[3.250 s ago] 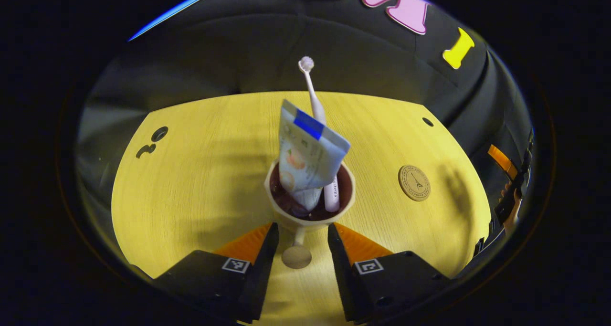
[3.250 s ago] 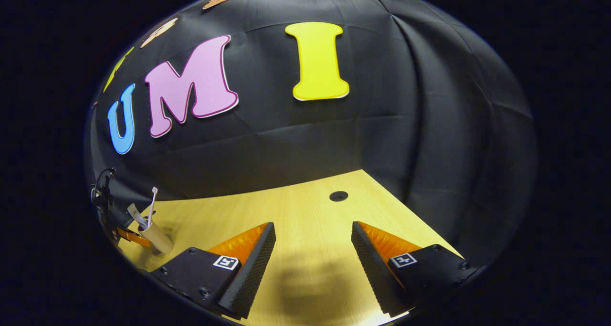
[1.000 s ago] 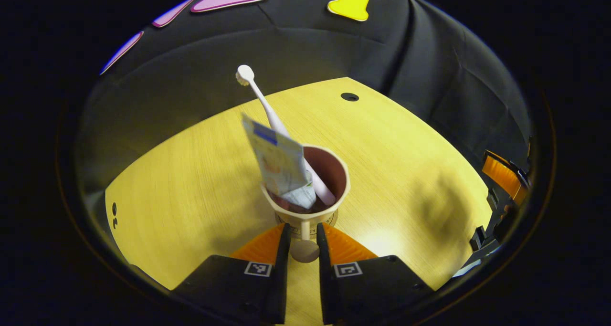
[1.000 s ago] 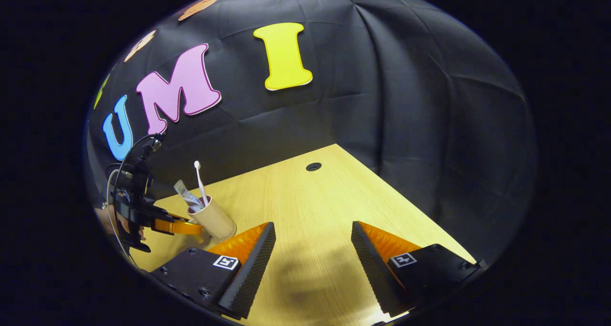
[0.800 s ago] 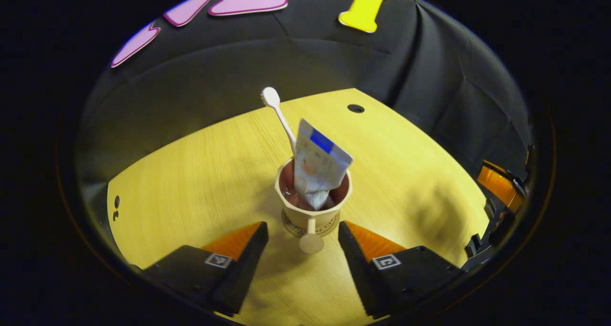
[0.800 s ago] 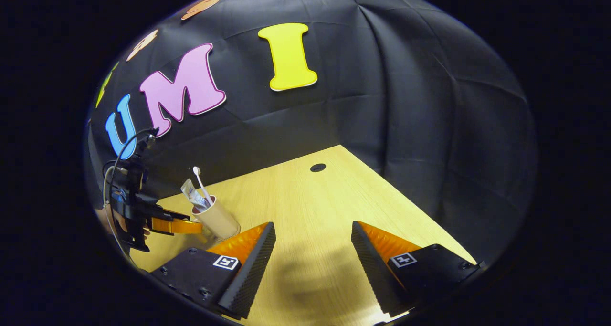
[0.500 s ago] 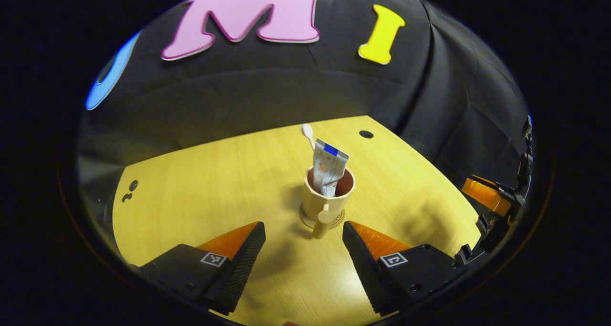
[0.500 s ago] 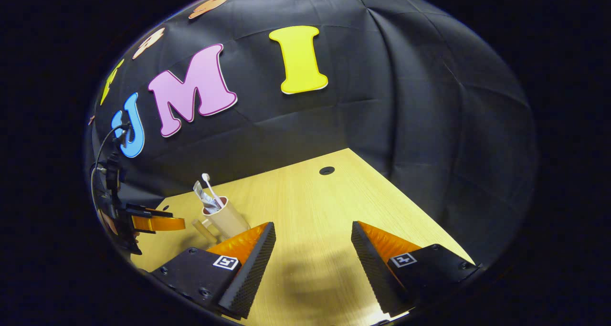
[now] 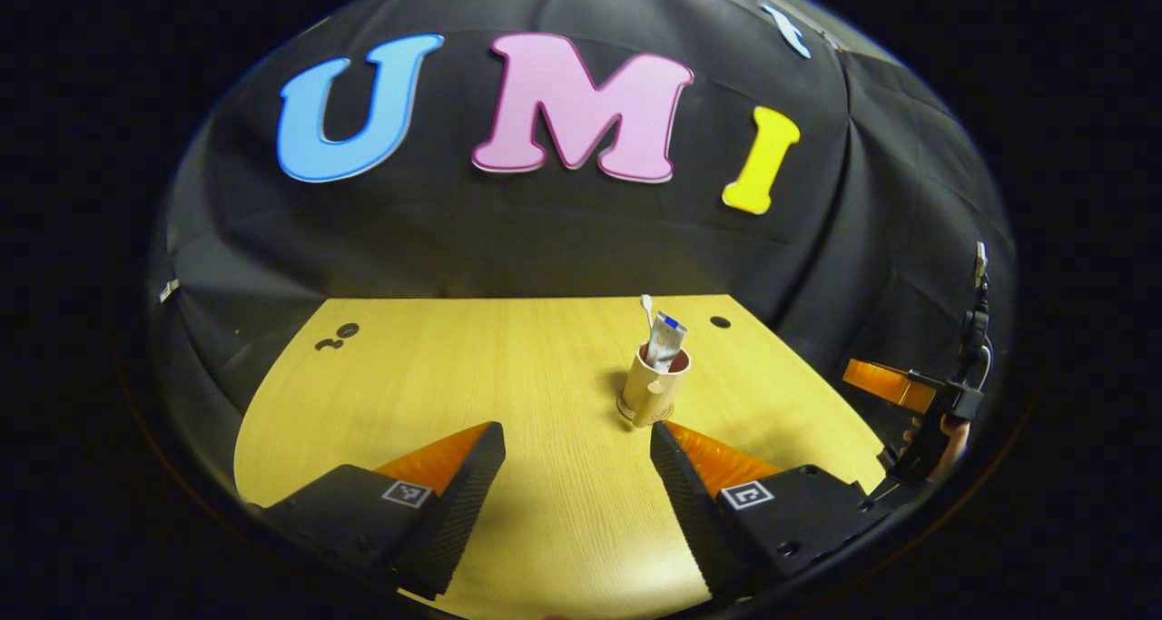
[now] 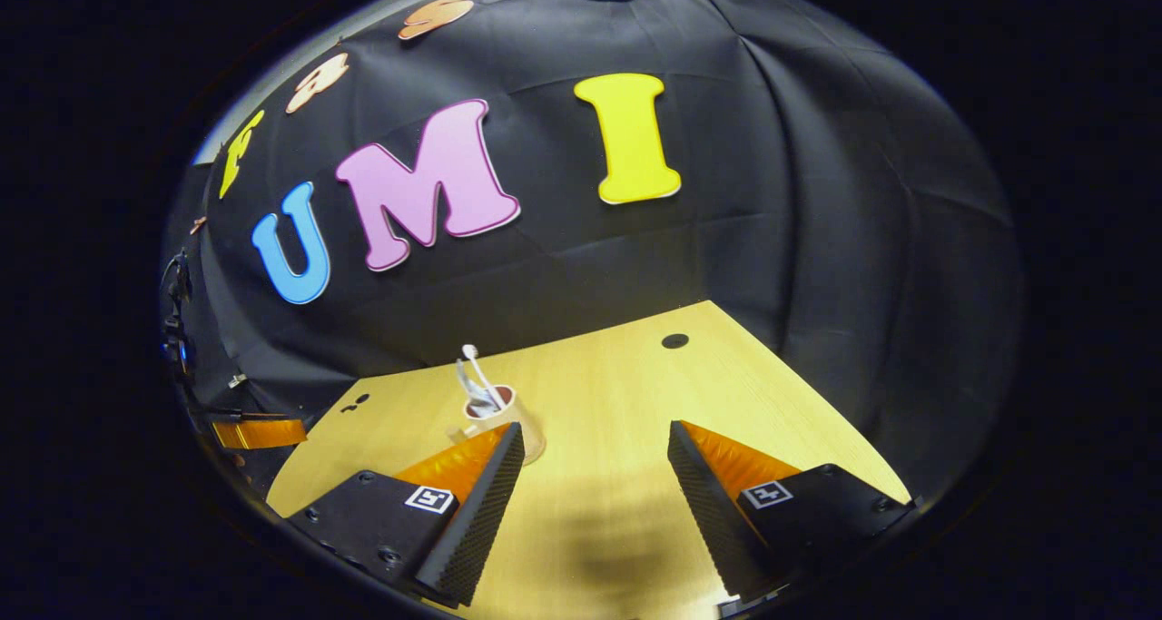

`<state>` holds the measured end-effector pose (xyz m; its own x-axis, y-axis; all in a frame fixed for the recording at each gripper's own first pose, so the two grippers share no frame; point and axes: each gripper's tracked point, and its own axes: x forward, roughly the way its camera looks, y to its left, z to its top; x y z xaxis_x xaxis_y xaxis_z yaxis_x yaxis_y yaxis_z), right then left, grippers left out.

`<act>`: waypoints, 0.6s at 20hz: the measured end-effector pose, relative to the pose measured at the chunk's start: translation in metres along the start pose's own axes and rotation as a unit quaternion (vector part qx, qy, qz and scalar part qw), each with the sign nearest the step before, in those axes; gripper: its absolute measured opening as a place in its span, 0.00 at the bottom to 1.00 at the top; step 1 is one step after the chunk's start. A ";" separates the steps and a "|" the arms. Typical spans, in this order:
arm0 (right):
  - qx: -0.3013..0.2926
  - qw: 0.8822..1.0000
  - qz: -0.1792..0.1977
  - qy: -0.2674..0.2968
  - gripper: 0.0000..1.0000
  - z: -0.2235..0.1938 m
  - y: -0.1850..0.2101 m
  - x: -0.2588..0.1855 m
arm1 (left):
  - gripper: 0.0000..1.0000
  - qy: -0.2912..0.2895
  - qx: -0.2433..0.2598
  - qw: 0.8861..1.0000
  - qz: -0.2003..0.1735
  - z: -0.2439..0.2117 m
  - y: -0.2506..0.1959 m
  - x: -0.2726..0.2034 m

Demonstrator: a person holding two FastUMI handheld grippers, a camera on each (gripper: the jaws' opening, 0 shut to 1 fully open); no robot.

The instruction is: Put the toothbrush and toothpaste on the desktop into the cup, then pick up the cup and place it on the coaster on the desktop.

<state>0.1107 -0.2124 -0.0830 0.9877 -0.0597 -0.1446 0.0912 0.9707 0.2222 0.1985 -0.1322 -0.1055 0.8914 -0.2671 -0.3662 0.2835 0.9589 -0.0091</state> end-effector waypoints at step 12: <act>-0.056 0.995 0.075 -0.016 0.98 -0.018 0.111 -0.132 | 0.98 -0.149 -0.048 0.986 0.062 -0.006 0.070 -0.184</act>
<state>-0.0121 -0.0926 -0.0567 0.9929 0.0828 -0.0856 -0.0714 0.9891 0.1289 0.0522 -0.0158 -0.0440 0.9854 -0.1498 -0.0810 0.1438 0.9867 -0.0755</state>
